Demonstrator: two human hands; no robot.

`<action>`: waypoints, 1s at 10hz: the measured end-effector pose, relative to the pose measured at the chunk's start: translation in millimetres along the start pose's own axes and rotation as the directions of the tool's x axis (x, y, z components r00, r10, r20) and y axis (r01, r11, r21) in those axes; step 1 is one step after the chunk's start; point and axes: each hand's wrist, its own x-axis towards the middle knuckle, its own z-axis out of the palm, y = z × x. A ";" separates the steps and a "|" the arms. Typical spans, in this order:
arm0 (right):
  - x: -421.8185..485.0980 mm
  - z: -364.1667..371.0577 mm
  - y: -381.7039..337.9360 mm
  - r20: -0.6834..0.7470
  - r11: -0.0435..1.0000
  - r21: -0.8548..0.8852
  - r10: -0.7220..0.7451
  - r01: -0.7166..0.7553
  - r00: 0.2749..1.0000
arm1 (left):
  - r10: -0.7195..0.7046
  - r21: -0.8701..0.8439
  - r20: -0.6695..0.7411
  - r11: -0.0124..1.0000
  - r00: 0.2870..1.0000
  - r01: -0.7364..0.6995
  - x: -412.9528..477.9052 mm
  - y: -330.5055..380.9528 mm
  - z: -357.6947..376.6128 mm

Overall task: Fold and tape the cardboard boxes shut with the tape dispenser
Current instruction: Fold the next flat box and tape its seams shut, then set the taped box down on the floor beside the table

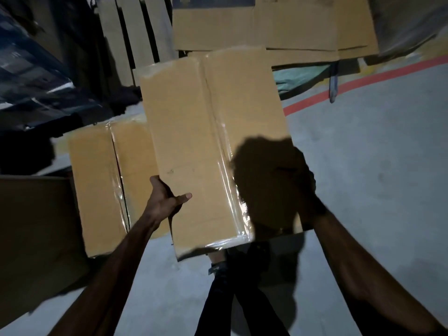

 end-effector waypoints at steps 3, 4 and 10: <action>-45.4 -17.0 -46.0 0.071 0.998 -0.062 0.030 -0.026 0.997 | -0.064 -0.073 0.030 0.995 0.998 0.066 -8.5 1.5 -4.8; -49.2 -15.1 -50.2 0.097 0.998 -0.065 0.013 -0.007 0.995 | -0.073 -0.086 0.013 0.994 0.997 0.074 -14.0 -2.4 -6.0; -122.5 -34.4 -87.9 0.185 1.000 0.008 0.019 -0.021 0.983 | 0.006 -0.028 -0.286 0.999 0.958 -0.015 -84.4 23.7 1.8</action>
